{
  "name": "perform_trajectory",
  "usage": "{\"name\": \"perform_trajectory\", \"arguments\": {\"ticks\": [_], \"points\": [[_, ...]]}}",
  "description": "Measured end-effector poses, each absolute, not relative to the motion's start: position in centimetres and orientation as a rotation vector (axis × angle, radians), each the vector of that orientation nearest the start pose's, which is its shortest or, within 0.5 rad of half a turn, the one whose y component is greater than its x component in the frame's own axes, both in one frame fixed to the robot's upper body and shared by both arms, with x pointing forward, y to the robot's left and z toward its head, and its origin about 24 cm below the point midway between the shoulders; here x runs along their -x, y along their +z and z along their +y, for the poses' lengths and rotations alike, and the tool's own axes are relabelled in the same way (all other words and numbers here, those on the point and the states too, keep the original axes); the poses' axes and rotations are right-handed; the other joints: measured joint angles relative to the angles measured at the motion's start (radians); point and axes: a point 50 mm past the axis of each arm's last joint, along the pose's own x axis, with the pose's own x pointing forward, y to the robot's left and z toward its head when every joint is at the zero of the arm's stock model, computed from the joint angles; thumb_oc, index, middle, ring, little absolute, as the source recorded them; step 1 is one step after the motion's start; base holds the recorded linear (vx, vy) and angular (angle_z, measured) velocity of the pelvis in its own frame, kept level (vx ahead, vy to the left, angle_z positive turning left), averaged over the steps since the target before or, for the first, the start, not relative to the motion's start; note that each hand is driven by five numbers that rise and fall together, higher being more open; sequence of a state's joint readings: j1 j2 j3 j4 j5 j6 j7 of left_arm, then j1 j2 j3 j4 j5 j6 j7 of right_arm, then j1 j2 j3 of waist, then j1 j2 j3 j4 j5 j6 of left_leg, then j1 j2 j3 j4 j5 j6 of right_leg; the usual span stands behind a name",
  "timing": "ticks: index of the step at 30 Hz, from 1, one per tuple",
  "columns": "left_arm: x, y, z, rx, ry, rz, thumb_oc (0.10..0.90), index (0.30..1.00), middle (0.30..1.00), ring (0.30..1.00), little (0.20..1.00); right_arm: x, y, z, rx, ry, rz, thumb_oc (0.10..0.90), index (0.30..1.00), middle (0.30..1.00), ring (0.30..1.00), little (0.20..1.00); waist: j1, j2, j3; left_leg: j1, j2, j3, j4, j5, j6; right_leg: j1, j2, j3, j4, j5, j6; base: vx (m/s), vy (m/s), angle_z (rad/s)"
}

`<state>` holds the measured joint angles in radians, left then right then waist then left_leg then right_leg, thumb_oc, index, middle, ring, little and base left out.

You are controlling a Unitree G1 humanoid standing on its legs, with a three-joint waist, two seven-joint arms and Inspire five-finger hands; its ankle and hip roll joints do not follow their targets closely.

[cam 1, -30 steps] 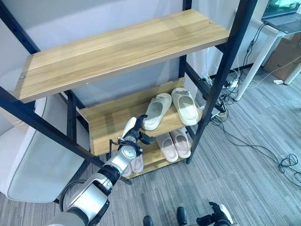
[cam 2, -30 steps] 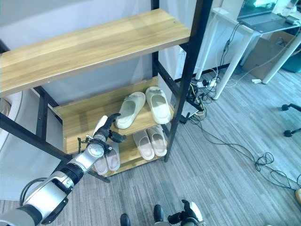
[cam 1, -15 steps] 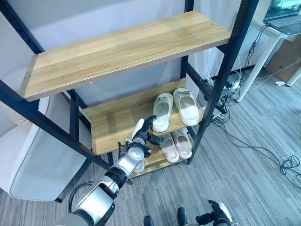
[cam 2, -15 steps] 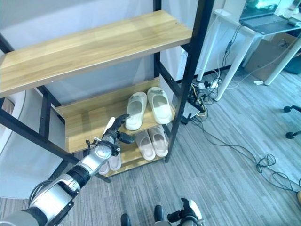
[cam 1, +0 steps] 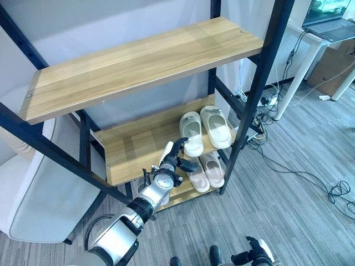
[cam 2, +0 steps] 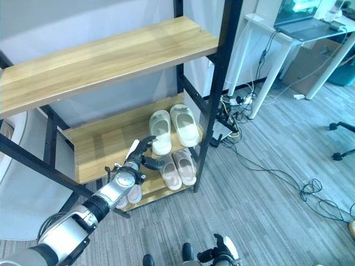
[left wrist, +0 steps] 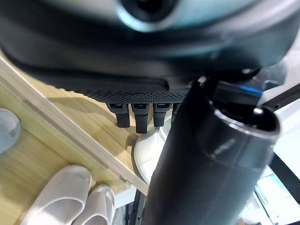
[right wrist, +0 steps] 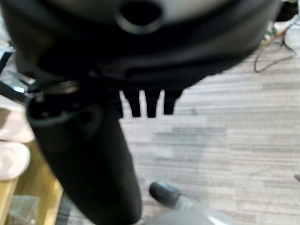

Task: Arrange the slippers neatly on the shoe rack.

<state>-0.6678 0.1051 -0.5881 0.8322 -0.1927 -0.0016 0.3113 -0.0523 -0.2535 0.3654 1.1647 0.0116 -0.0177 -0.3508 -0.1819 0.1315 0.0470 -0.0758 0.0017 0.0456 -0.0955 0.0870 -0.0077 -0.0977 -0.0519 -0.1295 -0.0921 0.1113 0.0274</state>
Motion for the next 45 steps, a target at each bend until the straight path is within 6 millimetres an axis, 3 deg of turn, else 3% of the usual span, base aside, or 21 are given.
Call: {"name": "perform_trajectory", "arguments": {"ticks": [9, 28, 34, 45], "points": [[-33.5, 2.7, 4.3, -0.341, -0.231, 0.166, 0.800, 0.900, 0.900, 0.900, 0.900, -12.6, -14.9, -22.8, 0.620, -0.135, 1.027, 0.800, 0.900, 0.900, 0.900, 0.900, -0.009, 0.002, -0.001, 0.002, 0.001, 0.005, 0.000, -0.002, 0.002, -0.001, 0.001, 0.007, 0.000, 0.000, 0.000, 0.00, -0.013, -0.01], [-33.1, 2.3, 5.0, -0.349, -0.229, 0.167, 0.800, 0.900, 0.900, 0.900, 0.900, -12.4, -14.9, -22.8, 0.586, -0.160, 1.039, 0.800, 0.900, 0.900, 0.900, 0.900, -0.026, 0.002, -0.002, 0.025, 0.002, 0.013, 0.000, -0.005, 0.004, 0.018, 0.002, 0.014, 0.000, 0.001, -0.001, 0.00, -0.007, -0.01], [-33.1, 2.9, 5.0, -0.463, -0.287, 0.095, 0.800, 0.900, 0.900, 0.900, 0.900, -12.4, -14.9, -22.8, 0.581, -0.164, 1.039, 0.800, 0.900, 0.900, 0.900, 0.900, -0.023, 0.001, -0.001, 0.034, 0.002, 0.000, 0.000, -0.004, 0.003, 0.033, 0.002, -0.003, 0.000, 0.001, -0.002, -0.01, 0.002, 0.04], [-33.2, 4.2, 4.6, -0.469, -0.301, 0.030, 0.800, 0.900, 0.900, 0.900, 0.900, -12.3, -15.0, -22.7, 0.578, -0.162, 1.044, 0.800, 0.900, 0.900, 0.900, 0.900, -0.002, -0.008, -0.004, 0.053, 0.004, -0.001, 0.000, -0.005, 0.003, 0.054, 0.004, -0.004, 0.000, 0.001, -0.002, 0.00, 0.001, 0.00]]}}
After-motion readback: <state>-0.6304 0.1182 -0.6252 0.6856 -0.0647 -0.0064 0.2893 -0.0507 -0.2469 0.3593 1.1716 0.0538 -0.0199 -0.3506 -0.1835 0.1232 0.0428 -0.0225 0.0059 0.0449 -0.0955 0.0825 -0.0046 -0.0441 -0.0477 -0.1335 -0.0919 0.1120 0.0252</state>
